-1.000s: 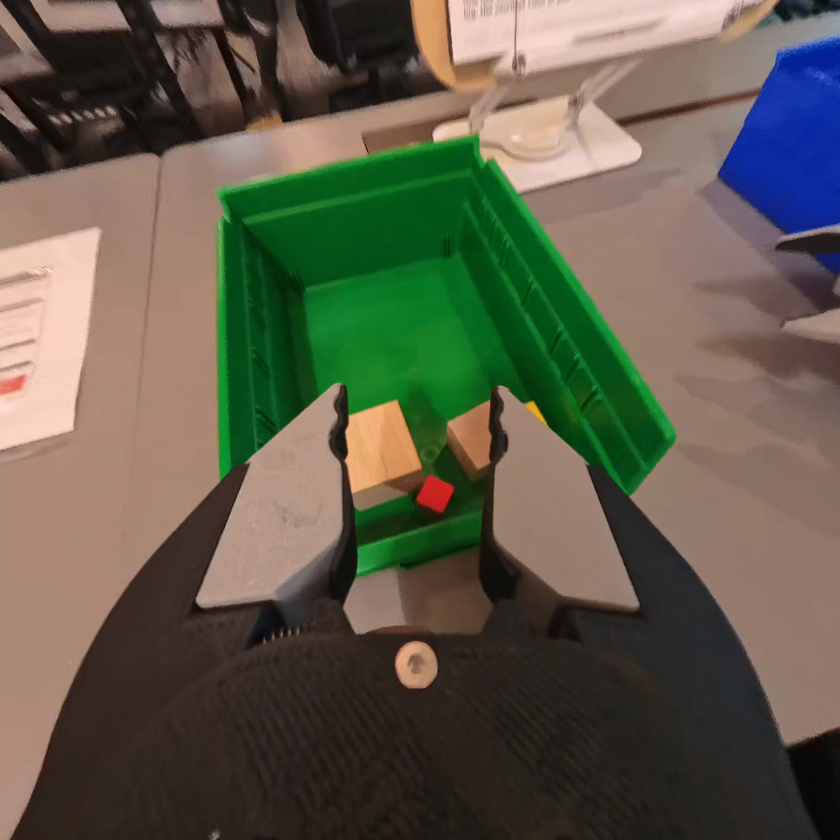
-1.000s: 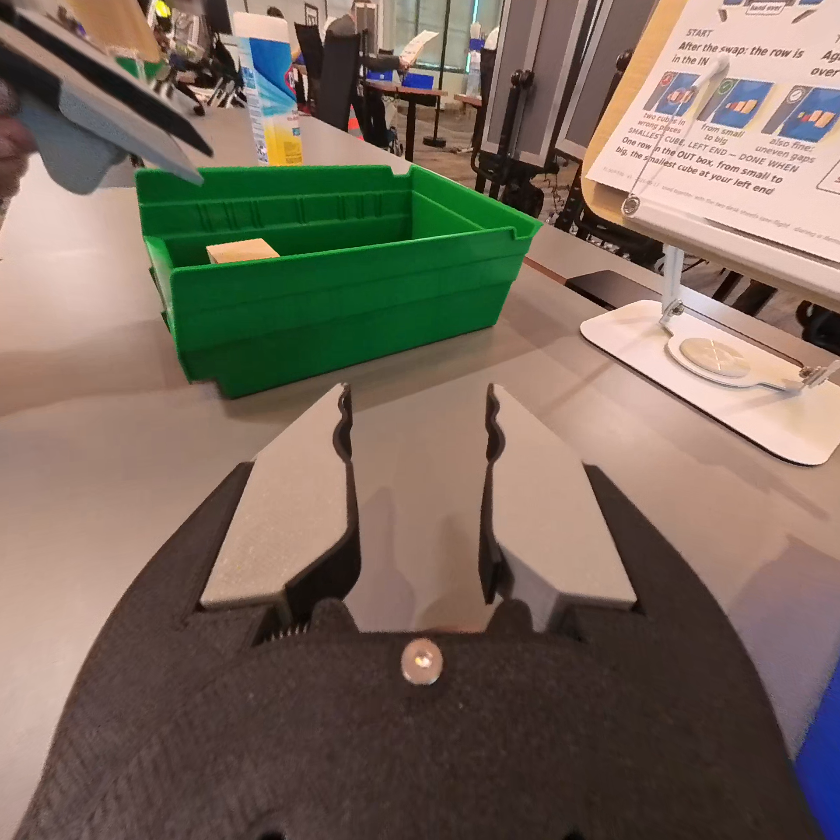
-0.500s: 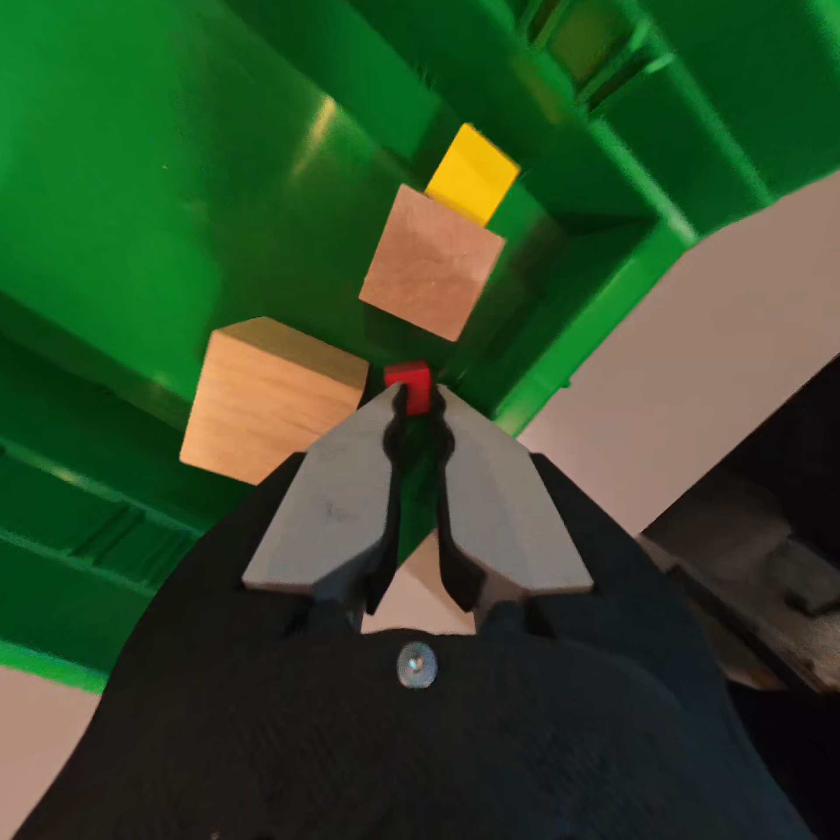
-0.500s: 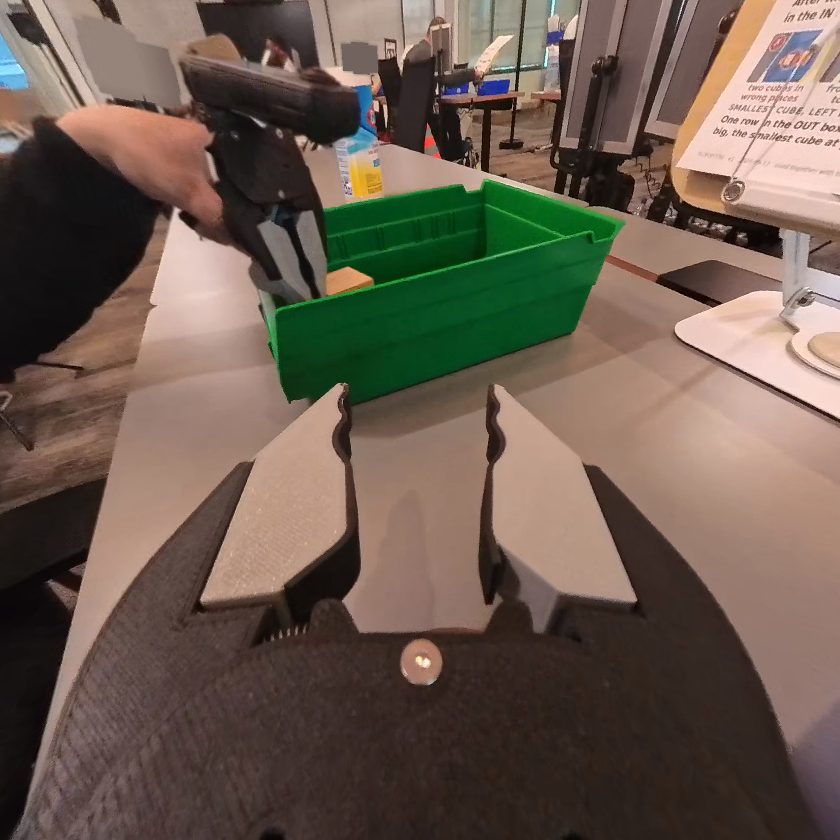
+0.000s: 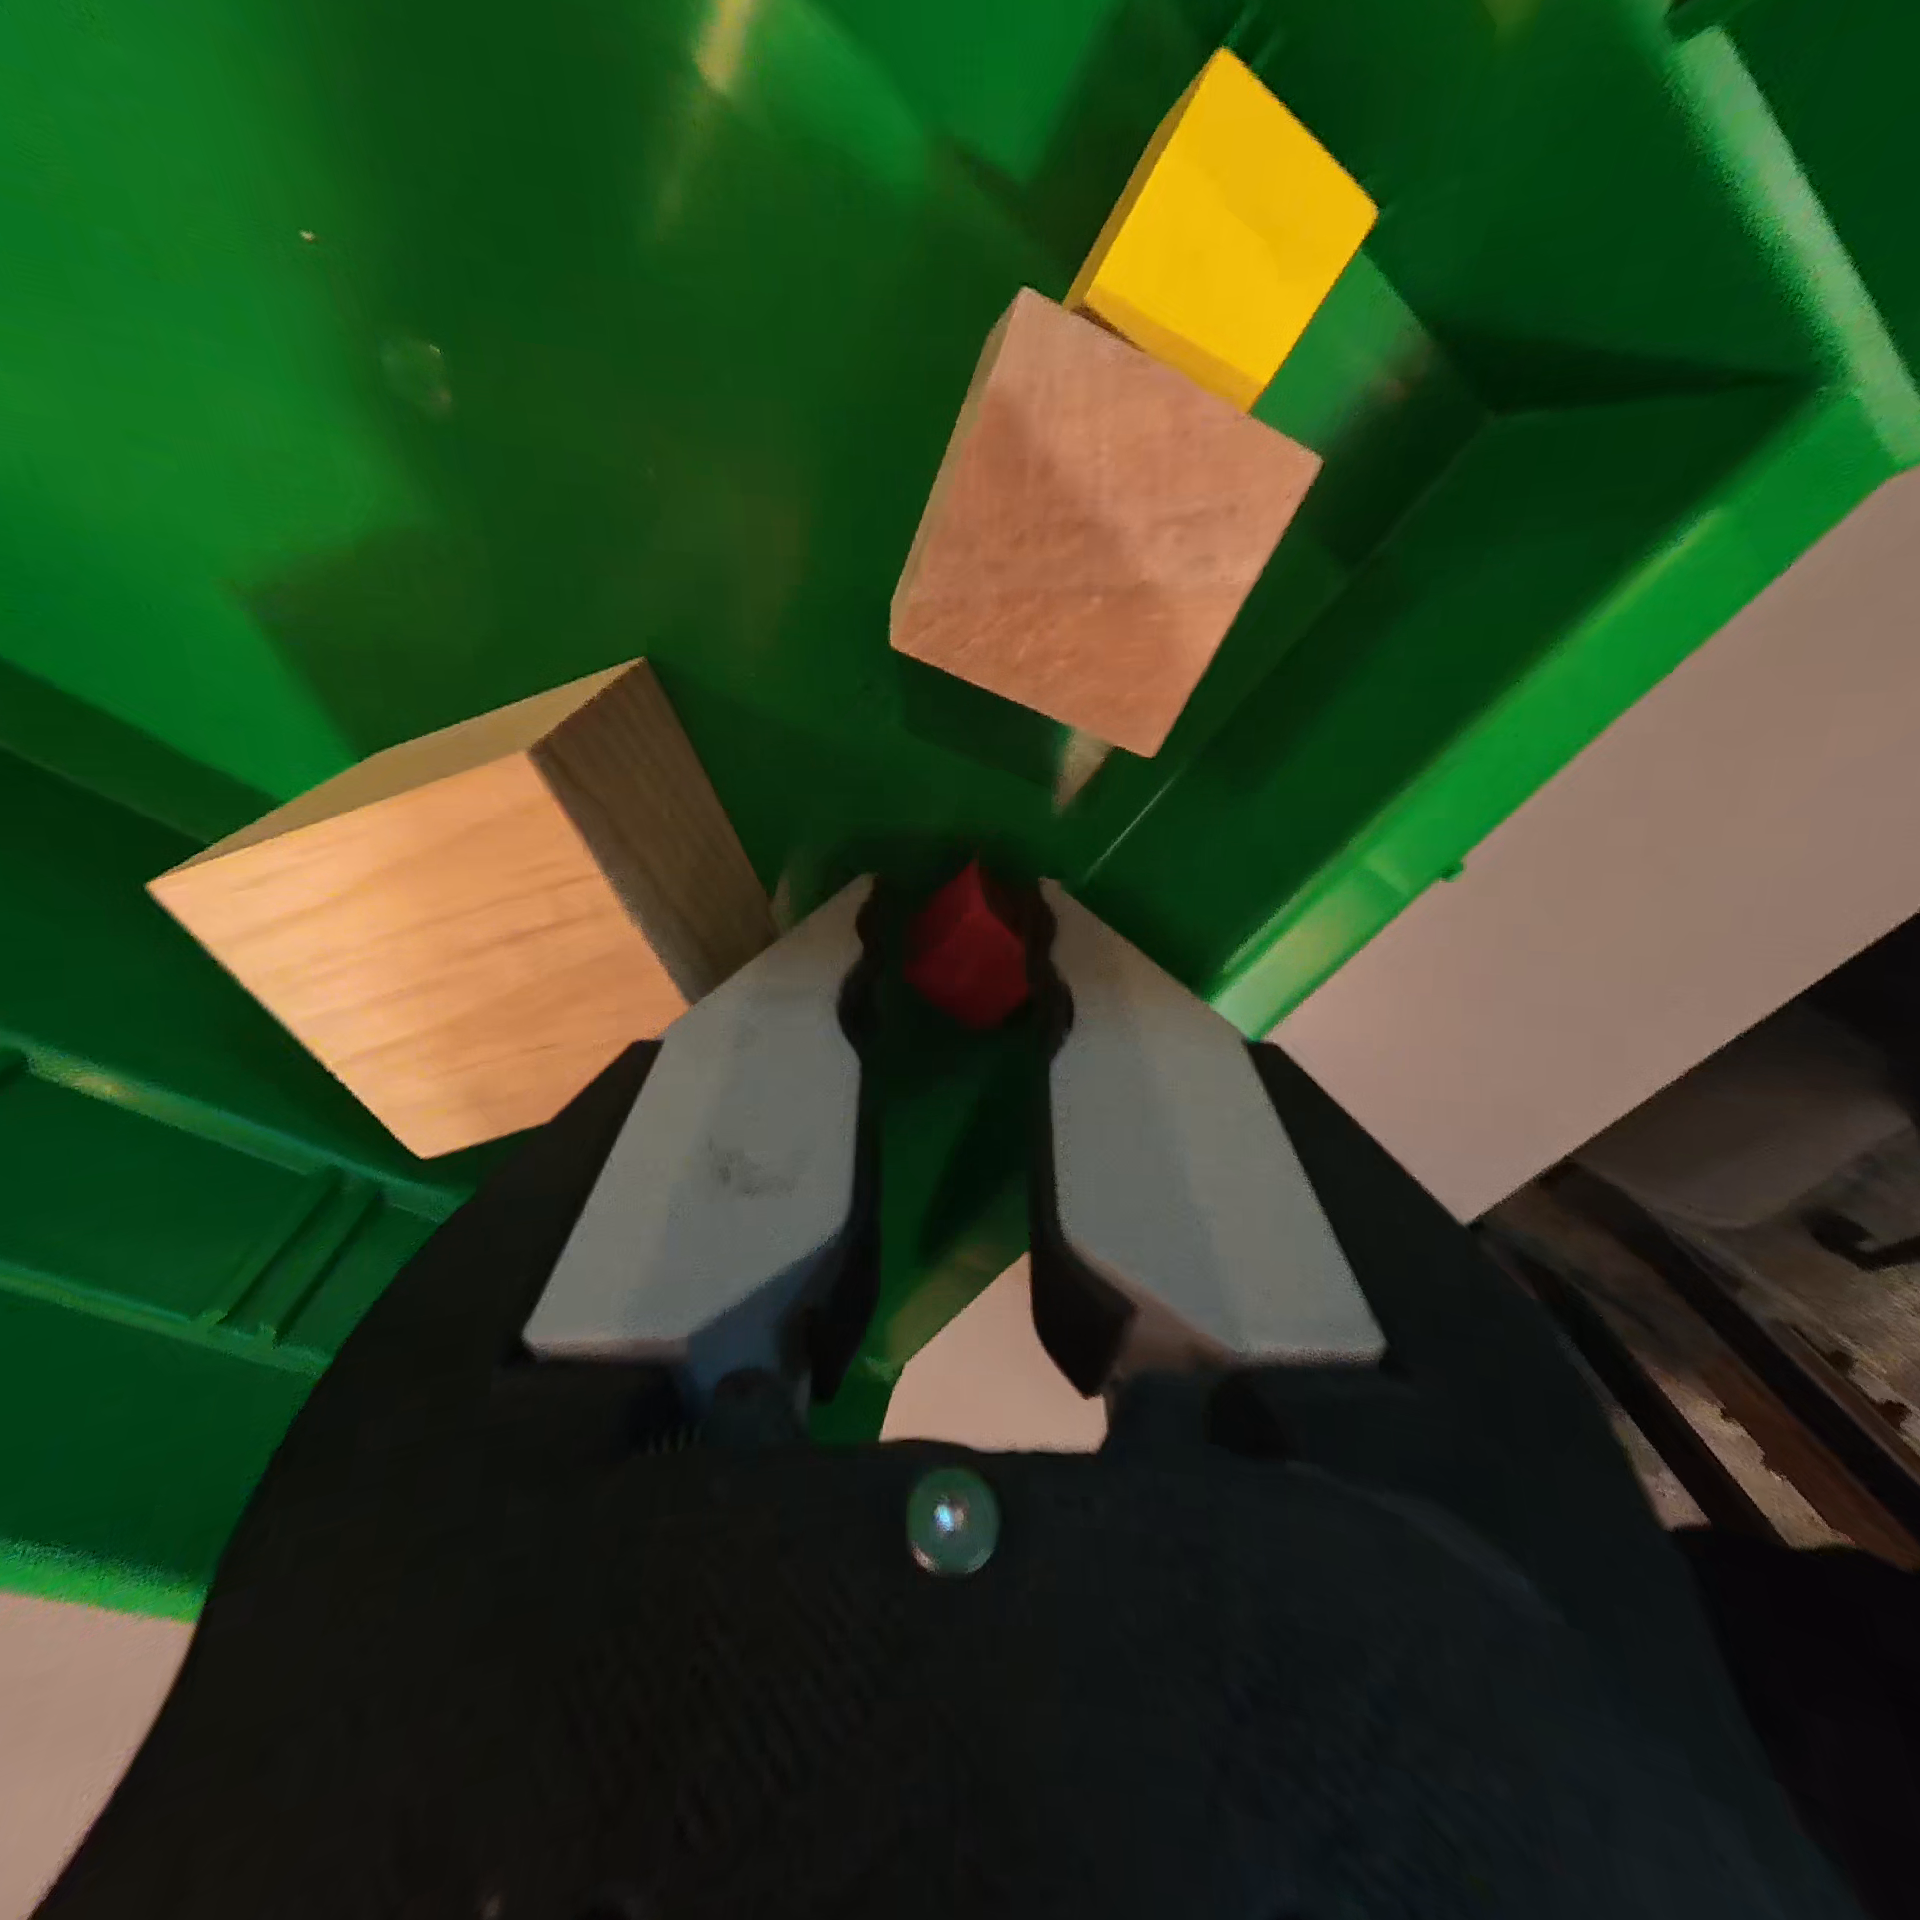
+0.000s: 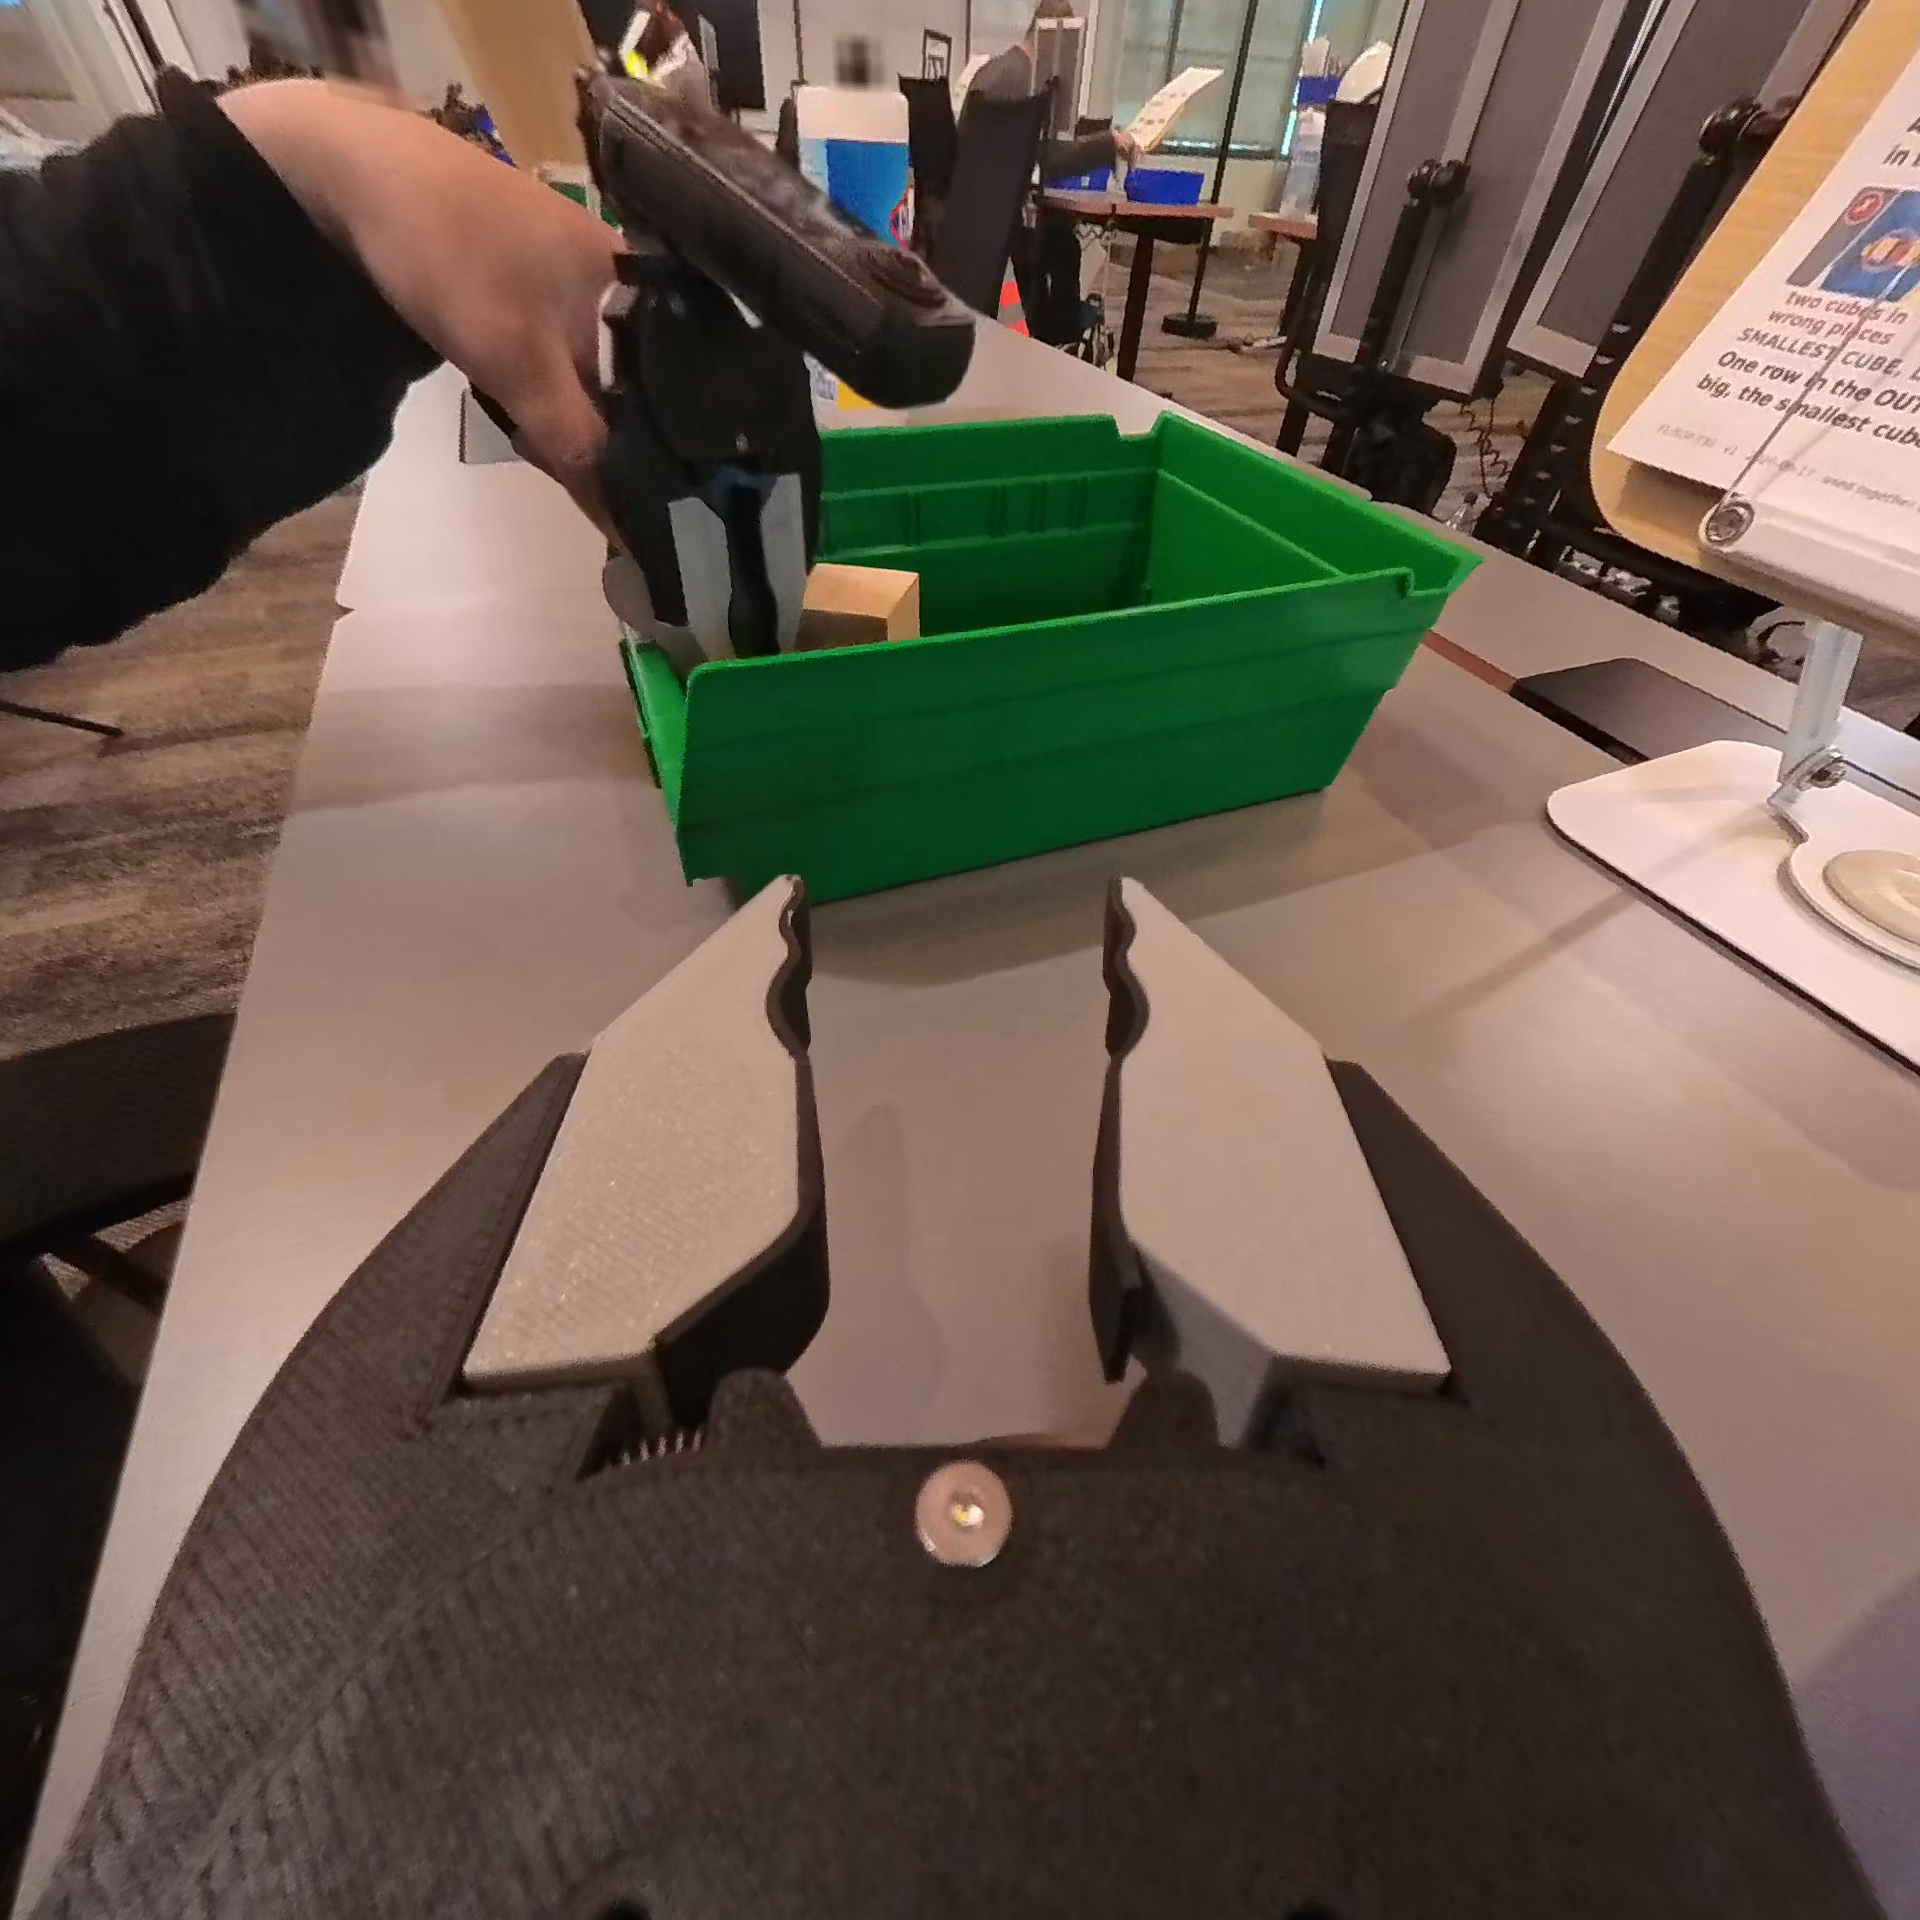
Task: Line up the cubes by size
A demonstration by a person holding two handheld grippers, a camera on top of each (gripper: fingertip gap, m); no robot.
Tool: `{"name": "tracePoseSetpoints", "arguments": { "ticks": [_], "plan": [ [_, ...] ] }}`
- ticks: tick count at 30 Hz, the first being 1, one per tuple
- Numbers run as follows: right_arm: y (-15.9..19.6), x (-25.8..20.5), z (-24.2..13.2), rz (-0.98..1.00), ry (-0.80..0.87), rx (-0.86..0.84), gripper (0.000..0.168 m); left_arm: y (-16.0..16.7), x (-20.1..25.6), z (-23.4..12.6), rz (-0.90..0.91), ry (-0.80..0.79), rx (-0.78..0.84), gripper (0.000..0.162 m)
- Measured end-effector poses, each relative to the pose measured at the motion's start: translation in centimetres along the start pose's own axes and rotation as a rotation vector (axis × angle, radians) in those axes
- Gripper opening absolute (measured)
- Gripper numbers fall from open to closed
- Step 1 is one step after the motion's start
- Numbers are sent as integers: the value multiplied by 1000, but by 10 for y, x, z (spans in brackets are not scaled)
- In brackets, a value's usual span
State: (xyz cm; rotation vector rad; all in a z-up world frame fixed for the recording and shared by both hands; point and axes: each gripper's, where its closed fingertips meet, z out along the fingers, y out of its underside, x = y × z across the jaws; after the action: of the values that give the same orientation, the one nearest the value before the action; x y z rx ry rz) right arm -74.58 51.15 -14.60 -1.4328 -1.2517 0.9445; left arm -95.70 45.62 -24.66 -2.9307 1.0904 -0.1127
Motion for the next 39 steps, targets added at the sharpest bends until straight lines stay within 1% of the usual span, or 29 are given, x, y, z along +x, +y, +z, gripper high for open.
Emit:
{"name": "tracePoseSetpoints", "arguments": {
  "ticks": [5,7,9,11,15,17,19,22,25,26,27,28,29,30,32,34,35,36,39],
  "plan": [
    [-3,2,-3,13,2,13,54,18,-9,0,22,-46,-135,14],
    [-4,2,-3,16,1,14,54,17,-8,-5,49,-42,-144,17],
    [-4,1,-4,12,0,14,54,15,-7,-13,60,-28,-139,24],
    [-4,0,-4,6,-1,13,54,16,-8,-20,70,-21,-147,28],
    [-6,-1,-4,-4,-2,16,54,27,-13,-18,89,-16,-215,25],
    [-7,-1,-5,-2,0,20,54,32,-13,-16,76,12,-250,18],
    [-8,0,-6,5,-2,25,53,32,-15,-16,66,15,-251,23],
    [-10,1,-8,9,-1,33,53,32,-12,-15,66,44,-251,18],
    [-11,0,-8,10,-5,37,53,27,-12,-15,49,46,-246,17],
    [-11,-1,-9,7,-4,36,53,22,-15,-16,49,26,-225,14],
    [-12,-1,-9,4,-3,38,53,17,-19,-16,59,-12,-199,2],
    [-12,-1,-9,2,-3,39,53,14,-24,-15,69,-46,-187,0],
    [-12,-1,-9,0,-2,40,53,15,-25,-13,74,-58,-191,1],
    [-12,-1,-9,-2,0,40,53,17,-23,-11,83,-59,-203,9],
    [-12,-1,-9,-4,4,38,53,19,-26,-11,110,-98,-211,10],
    [-11,0,-9,0,2,34,53,18,-18,-20,116,-60,-177,10],
    [-10,-1,-9,3,-2,32,53,17,-12,-26,102,-24,-157,31],
    [-10,-2,-9,6,-6,32,53,16,-9,-31,80,-2,-141,37],
    [-12,-4,-9,-6,-7,37,53,20,-10,-34,-39,26,-147,40]
  ]
}}
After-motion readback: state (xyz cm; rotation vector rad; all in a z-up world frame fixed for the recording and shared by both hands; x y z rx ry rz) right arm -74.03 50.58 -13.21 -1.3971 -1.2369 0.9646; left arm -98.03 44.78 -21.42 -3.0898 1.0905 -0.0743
